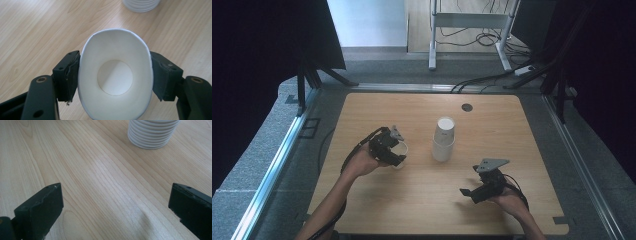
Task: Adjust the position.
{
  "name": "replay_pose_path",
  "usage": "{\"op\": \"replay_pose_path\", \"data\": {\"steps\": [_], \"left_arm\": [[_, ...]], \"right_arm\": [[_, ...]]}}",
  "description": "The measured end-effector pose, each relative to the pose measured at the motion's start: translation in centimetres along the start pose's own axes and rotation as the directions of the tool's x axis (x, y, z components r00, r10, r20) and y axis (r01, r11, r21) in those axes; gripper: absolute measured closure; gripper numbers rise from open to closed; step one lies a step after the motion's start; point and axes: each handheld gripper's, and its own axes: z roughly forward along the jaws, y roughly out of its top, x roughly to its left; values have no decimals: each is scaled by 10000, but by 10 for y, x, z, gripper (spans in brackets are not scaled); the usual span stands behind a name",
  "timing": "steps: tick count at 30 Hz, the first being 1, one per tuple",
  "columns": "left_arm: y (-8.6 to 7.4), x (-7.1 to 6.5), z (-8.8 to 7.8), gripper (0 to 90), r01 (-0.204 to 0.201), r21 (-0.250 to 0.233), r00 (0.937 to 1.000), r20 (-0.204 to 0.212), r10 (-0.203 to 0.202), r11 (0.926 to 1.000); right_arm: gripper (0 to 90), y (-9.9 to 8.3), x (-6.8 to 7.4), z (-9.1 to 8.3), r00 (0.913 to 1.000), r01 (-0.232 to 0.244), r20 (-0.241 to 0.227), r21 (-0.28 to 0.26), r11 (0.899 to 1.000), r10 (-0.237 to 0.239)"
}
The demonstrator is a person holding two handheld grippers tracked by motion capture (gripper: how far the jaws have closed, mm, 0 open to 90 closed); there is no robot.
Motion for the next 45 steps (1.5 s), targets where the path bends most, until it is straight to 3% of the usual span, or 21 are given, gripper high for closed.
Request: {"op": "replay_pose_path", "data": {"steps": [11,17,31,39,45], "left_arm": [[-12,22,5,304,734,313,9960,-533,-716,9968],[-13,24,10,297,1012,447,9931,-642,-982,9939],[-9,24,17,255,1242,481,9913,-492,-1219,9911],[-10,24,15,153,1406,181,9894,-381,-1398,9899],[-9,23,7,140,1495,-306,9878,-394,-1506,9883]], "right_arm": [[8,-3,0,4,10000,-45,-19,197,9998,45],[12,-4,1,7,9999,-18,-105,283,9996,21],[12,-5,0,6,10000,-13,-98,261,9997,15],[14,-5,-1,6,10000,-4,-89,274,9996,6],[17,-5,-1,6,9999,21,-102,253,9997,-18]]}}
